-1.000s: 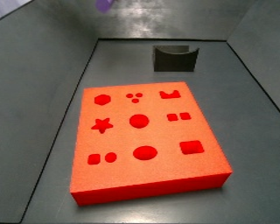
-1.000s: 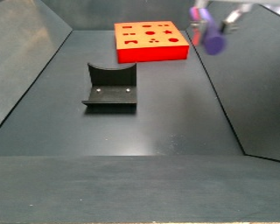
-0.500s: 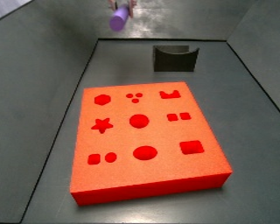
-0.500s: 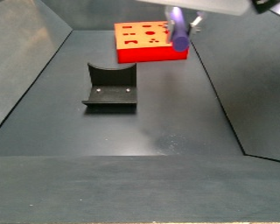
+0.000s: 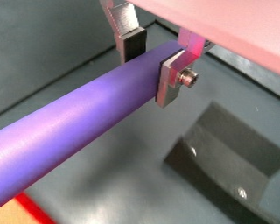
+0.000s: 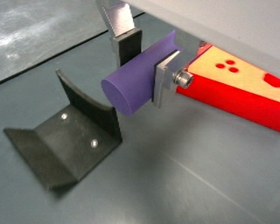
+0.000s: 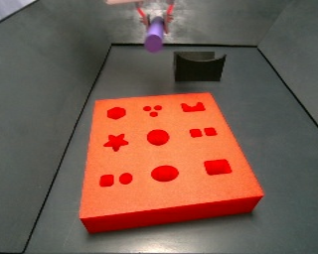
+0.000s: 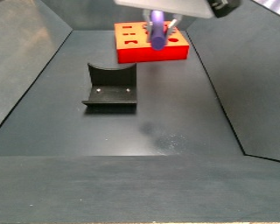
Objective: Pick up the round object. Move up. Place the round object on the fixture. Regrasp the round object. Move to above the board. Insert the round object.
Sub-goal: Place the round object on the fixture.
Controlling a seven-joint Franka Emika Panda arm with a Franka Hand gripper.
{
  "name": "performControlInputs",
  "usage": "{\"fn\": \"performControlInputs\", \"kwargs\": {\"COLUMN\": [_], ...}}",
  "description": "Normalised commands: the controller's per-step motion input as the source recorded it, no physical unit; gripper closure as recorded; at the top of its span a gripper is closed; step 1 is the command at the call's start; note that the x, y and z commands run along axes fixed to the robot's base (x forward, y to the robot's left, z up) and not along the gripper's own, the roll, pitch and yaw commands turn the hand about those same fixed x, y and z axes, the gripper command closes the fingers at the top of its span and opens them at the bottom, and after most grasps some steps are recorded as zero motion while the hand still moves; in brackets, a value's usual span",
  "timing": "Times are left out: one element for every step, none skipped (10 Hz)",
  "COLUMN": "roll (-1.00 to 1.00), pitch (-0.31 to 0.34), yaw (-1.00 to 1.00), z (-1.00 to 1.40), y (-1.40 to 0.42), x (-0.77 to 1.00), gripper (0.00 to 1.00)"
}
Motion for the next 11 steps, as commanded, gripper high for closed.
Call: {"fn": "performControlInputs", "kwargs": {"roll": [-0.08, -0.07, -1.0, -1.0, -1.0, -1.0, -1.0, -1.0, -1.0, -1.0, -0.89], "pitch": [-0.021, -0.014, 0.32, 0.33, 0.338, 0.322, 0.307, 0.298, 0.304, 0.311, 0.275], "yaw": [0.01, 0.01, 0.13, 0.12, 0.06, 0.04, 0.01, -0.03, -0.06, -0.1, -0.13], "z": [-0.17, -0.15, 0.66, 0.65, 0.6, 0.49, 0.32, 0.14, 0.09, 0.05, 0.02], "y": [-0.28, -0.22, 1.0, 1.0, 1.0, 1.0, 0.92, 0.7, 0.53, 0.38, 0.22], "x": [1.0, 1.0, 1.0, 0.87, 0.83, 0.83, 0.78, 0.67, 0.61, 0.56, 0.51], "gripper": [1.0, 1.0, 1.0, 1.0, 1.0, 1.0, 1.0, 1.0, 1.0, 1.0, 1.0]}}
